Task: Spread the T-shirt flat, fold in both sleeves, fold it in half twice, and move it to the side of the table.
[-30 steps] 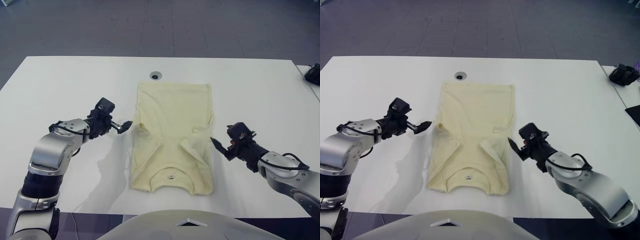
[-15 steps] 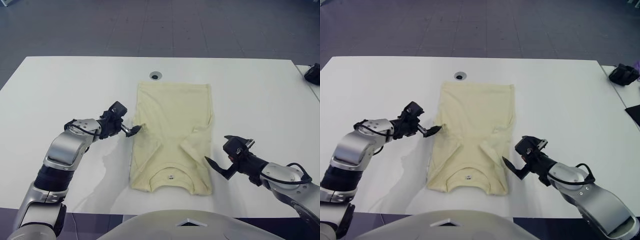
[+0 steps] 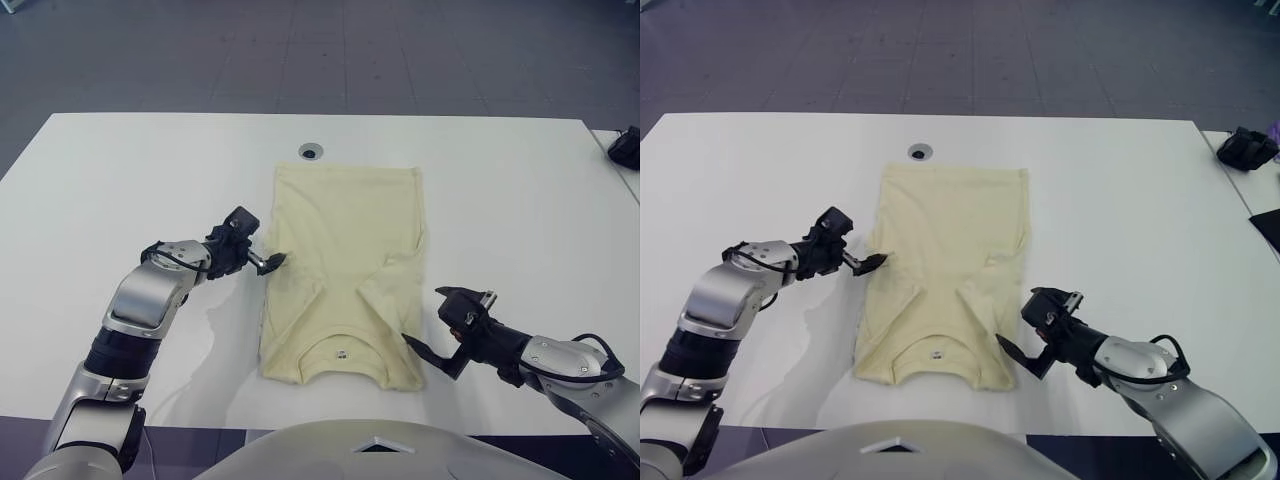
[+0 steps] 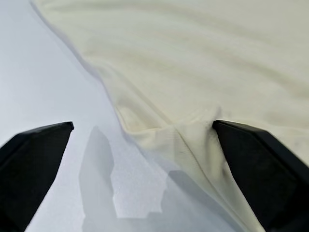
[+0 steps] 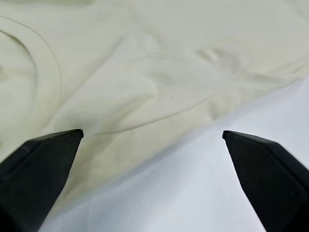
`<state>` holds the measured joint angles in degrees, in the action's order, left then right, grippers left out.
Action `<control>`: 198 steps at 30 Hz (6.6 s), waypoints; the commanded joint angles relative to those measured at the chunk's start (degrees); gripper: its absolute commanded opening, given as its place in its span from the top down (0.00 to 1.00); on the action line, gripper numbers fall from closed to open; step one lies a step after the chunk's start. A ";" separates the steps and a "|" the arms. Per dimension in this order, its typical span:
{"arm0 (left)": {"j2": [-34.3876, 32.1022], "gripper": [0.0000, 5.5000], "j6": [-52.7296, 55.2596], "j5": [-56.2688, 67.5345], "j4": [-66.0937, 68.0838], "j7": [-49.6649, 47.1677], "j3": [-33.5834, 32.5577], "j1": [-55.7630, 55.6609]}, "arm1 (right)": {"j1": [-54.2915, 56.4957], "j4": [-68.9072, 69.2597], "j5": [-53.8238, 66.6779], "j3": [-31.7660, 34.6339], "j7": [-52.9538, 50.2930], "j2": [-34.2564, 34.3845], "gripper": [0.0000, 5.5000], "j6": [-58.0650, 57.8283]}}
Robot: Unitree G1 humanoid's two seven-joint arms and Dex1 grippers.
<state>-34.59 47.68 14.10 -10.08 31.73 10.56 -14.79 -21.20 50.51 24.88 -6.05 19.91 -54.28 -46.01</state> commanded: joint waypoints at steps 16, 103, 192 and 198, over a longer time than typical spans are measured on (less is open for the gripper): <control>-6.91 0.02 -0.25 8.26 -18.22 7.99 -16.10 4.52 | 1.07 3.45 -1.29 12.50 6.51 4.45 0.02 3.78; -24.85 1.00 -59.20 -27.08 -14.82 25.02 2.76 34.16 | -16.25 -12.59 -39.62 1.55 29.52 3.25 0.31 46.00; -14.99 1.00 -16.61 17.11 9.71 48.51 -0.85 -17.75 | 54.46 -47.08 -5.46 -6.42 59.21 -0.78 1.00 18.84; -8.82 1.00 -20.26 11.60 23.08 48.06 0.68 -25.84 | 62.41 -60.31 -10.27 -9.48 60.75 5.16 1.00 23.51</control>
<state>-45.39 28.75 28.02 9.23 80.18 10.63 -37.56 38.13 -5.70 16.43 -14.33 80.28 -51.16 -24.14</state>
